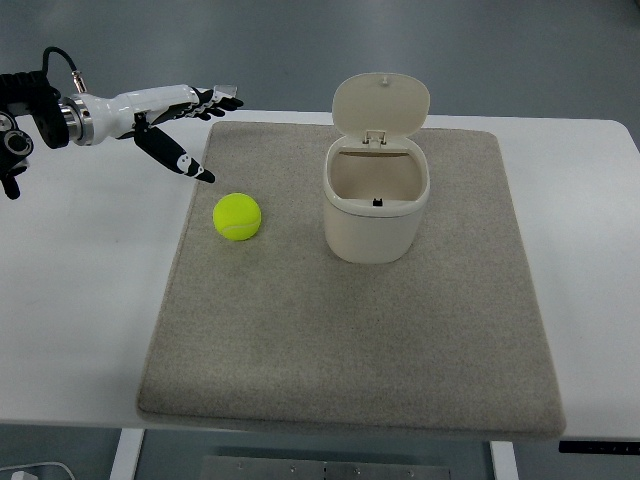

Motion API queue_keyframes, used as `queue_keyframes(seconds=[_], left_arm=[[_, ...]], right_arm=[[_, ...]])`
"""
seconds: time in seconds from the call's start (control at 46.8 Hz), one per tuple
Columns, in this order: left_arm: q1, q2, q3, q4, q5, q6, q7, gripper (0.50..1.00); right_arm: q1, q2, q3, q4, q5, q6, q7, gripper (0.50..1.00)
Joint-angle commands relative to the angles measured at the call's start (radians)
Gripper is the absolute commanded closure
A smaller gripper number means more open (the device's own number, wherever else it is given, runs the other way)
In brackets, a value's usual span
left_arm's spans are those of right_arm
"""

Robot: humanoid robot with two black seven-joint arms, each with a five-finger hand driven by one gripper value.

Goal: Put tennis ball into box with left hand
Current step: 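Lower the left hand toward the tennis ball, fingers open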

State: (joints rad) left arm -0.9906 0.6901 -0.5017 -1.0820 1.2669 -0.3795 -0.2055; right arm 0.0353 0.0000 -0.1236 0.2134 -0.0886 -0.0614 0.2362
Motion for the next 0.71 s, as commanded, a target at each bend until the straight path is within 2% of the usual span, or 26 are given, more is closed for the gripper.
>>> queue_keyframes(seconds=[0.0, 0.192, 0.363, 0.534, 0.684], left_arm=[[0.023, 0.012, 0.006, -0.055, 0.08, 0.031, -0.009, 0.506], [0.033, 0.031, 0.028, -0.142, 0.244, 0.051, -0.069, 0.508], [0.047, 0.017, 0.069, -0.144, 0.348, 0.114, -0.072, 0.508], [0.049, -0.009, 0.137, -0.13, 0.405, 0.208, -0.072, 0.508], [0.049, -0.043, 0.146, -0.104, 0.407, 0.222, -0.069, 0.51]], right_arm=[[0.0, 0.0, -0.001, 0.0, 0.0, 0.0, 0.0, 0.562], [0.0, 0.0, -0.001, 0.0, 0.0, 0.0, 0.0, 0.562], [0.0, 0.0, 0.001, 0.0, 0.0, 0.0, 0.0, 0.562], [0.0, 0.0, 0.001, 0.0, 0.0, 0.0, 0.0, 0.562], [0.0, 0.0, -0.001, 0.0, 0.0, 0.0, 0.0, 0.562]])
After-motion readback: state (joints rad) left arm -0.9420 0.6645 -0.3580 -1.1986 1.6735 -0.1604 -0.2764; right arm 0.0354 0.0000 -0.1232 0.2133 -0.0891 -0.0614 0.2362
